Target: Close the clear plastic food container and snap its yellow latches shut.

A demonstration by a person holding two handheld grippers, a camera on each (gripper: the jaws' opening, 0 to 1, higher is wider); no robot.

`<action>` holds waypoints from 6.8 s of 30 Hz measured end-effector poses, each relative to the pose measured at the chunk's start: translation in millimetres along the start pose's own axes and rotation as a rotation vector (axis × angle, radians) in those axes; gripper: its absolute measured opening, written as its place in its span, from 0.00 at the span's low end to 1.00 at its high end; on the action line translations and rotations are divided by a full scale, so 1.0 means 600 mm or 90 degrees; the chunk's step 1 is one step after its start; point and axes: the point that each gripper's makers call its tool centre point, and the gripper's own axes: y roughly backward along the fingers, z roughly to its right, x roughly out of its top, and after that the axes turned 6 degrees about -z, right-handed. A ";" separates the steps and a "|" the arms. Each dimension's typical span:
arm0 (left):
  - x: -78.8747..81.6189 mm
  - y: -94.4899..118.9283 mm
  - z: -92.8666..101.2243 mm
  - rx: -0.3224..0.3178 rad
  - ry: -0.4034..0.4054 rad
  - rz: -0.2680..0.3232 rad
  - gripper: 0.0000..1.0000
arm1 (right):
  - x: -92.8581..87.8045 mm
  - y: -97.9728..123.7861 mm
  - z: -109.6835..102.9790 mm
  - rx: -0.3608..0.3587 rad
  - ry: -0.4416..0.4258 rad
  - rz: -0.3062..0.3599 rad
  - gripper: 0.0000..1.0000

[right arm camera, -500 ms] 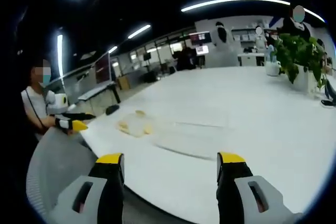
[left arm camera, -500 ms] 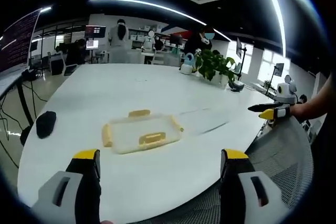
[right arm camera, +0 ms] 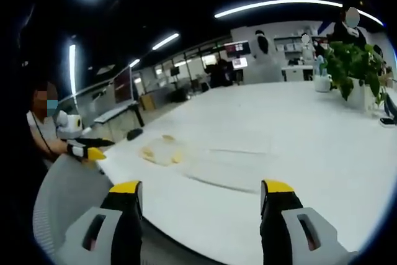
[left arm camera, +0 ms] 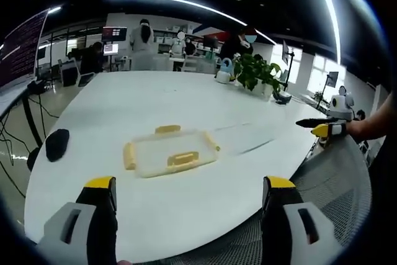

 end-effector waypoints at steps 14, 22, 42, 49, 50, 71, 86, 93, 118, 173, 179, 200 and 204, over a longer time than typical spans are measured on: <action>0.010 0.002 0.007 -0.021 -0.008 -0.007 0.99 | 0.021 0.004 -0.003 0.004 0.009 0.023 0.77; 0.014 -0.003 0.010 -0.030 -0.036 -0.015 0.99 | 0.042 -0.004 -0.009 0.015 0.025 0.029 0.77; 0.028 -0.013 -0.005 -0.039 -0.054 -0.022 0.97 | 0.084 -0.024 -0.021 0.040 0.068 0.030 0.75; 0.029 -0.016 -0.010 -0.051 -0.065 -0.030 0.96 | 0.100 -0.041 -0.032 0.056 0.079 0.032 0.74; 0.029 -0.017 -0.012 -0.051 -0.066 -0.031 0.96 | 0.101 -0.042 -0.032 0.057 0.078 0.033 0.74; 0.038 -0.027 -0.028 -0.097 -0.095 -0.050 0.94 | 0.145 -0.095 -0.082 0.121 0.141 0.024 0.73; 0.039 -0.041 -0.046 -0.122 -0.113 -0.073 0.93 | 0.153 -0.136 -0.099 0.144 0.174 0.008 0.75; 0.035 -0.050 -0.051 -0.131 -0.121 -0.088 0.93 | 0.151 -0.153 -0.102 0.155 0.181 -0.005 0.74; 0.023 -0.084 -0.092 -0.156 -0.171 -0.153 0.91 | 0.140 -0.217 -0.107 0.195 0.218 -0.063 0.72; -0.005 -0.154 -0.143 -0.236 -0.338 -0.314 0.90 | 0.079 -0.321 -0.135 0.303 0.390 -0.229 0.69; -0.011 -0.153 -0.145 -0.243 -0.368 -0.334 0.89 | 0.073 -0.330 -0.131 0.306 0.398 -0.248 0.69; -0.020 -0.161 -0.151 -0.275 -0.468 -0.393 0.86 | 0.053 -0.354 -0.134 0.323 0.442 -0.314 0.66; -0.022 -0.162 -0.156 -0.281 -0.488 -0.404 0.85 | 0.039 -0.358 -0.134 0.321 0.455 -0.348 0.66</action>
